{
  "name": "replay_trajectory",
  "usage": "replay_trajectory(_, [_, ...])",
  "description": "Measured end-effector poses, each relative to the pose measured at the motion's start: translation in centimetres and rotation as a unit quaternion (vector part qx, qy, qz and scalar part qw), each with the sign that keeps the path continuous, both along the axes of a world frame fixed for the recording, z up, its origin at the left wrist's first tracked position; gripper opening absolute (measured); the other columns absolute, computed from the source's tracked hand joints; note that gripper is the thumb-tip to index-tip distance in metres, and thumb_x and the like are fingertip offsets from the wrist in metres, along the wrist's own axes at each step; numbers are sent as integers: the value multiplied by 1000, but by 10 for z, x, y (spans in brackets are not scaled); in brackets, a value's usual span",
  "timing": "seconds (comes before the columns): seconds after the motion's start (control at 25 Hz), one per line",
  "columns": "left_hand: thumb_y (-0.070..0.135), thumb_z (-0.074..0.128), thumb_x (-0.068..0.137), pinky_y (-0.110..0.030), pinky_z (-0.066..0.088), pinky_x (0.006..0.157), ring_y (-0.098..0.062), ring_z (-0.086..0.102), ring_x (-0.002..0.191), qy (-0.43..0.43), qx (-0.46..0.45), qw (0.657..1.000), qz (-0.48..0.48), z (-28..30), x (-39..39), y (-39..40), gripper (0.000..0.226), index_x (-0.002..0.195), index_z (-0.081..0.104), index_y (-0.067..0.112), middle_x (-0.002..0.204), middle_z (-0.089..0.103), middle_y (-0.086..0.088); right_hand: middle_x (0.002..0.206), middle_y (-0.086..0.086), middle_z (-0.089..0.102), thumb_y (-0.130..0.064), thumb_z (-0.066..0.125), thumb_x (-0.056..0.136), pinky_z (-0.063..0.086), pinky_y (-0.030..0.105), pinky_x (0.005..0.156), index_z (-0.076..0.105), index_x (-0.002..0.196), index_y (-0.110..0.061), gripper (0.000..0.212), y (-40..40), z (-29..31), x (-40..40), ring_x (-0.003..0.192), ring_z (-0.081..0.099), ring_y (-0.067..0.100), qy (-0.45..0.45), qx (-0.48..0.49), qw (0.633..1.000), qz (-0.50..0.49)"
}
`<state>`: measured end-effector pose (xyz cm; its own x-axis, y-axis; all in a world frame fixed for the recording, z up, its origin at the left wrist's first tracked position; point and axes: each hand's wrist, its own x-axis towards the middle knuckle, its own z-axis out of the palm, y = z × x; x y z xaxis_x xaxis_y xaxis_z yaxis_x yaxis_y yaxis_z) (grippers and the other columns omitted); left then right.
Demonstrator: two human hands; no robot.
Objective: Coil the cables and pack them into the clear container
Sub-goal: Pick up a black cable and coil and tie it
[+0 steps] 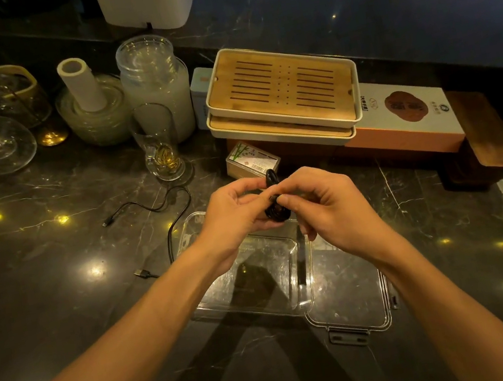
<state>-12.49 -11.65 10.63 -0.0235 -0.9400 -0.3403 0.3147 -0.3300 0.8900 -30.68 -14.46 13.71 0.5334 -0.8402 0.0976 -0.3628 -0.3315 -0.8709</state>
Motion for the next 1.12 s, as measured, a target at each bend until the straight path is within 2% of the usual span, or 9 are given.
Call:
replay_trajectory(0.12, [10,67,95,-32,64,72,-28,77,94,26,4,1000,-4,-1,-1,-1,38,131,59,-1,108,76,-23,89,2,70,-10,68,98,61,46,50,71,106,-18,11,-2,2,1,54,67,20,9,43,998,-37])
replay_trajectory(0.28, [9,66,96,-34,64,76,-30,76,100,37,6,999,-17,1,2,-2,41,134,57,-2,113,75,-21,91,13,70,-10,71,97,64,39,56,71,101,-14,6,-4,7,-1,67,71,24,20,68,997,-42])
replay_trajectory(0.48, [6,63,97,-37,64,80,-35,73,106,32,-4,999,-43,5,5,-3,34,130,61,-2,116,73,-23,94,10,69,-10,66,99,65,44,58,70,104,-14,7,-7,13,-1,71,69,16,29,67,997,-27])
replay_trajectory(0.64, [8,62,98,-37,64,77,-30,75,102,4,-14,998,-53,5,6,-4,33,130,61,-1,114,74,-22,85,13,70,-7,67,98,65,51,61,71,101,-6,4,-9,21,-1,67,66,20,-2,118,992,-31])
replay_trajectory(0.76, [8,60,99,-40,64,81,-28,74,99,-1,-20,997,-70,5,9,-4,33,131,61,1,114,74,-23,80,13,72,-4,70,96,64,55,66,72,99,-2,4,-11,27,-4,63,67,26,-9,155,988,-26])
replay_trajectory(0.92, [5,61,97,-35,63,81,-26,74,97,11,-29,996,-79,7,14,-4,33,130,62,5,118,72,-22,89,18,75,-2,71,94,65,53,69,72,97,-4,4,-12,30,-1,72,75,39,30,155,987,-20])
replay_trajectory(1.04, [-2,64,92,-34,62,85,-28,73,102,13,-41,995,-85,5,18,-1,38,130,63,6,119,70,-26,86,13,72,-3,72,93,65,48,68,71,94,-9,6,-13,31,3,72,74,30,78,122,989,-22])
replay_trajectory(1.12, [-6,65,91,-32,63,83,-29,74,99,2,-53,996,-74,4,16,1,40,130,64,3,117,69,-32,80,5,67,-5,72,93,64,50,67,69,94,-14,9,-12,30,8,70,71,27,103,95,989,-37])
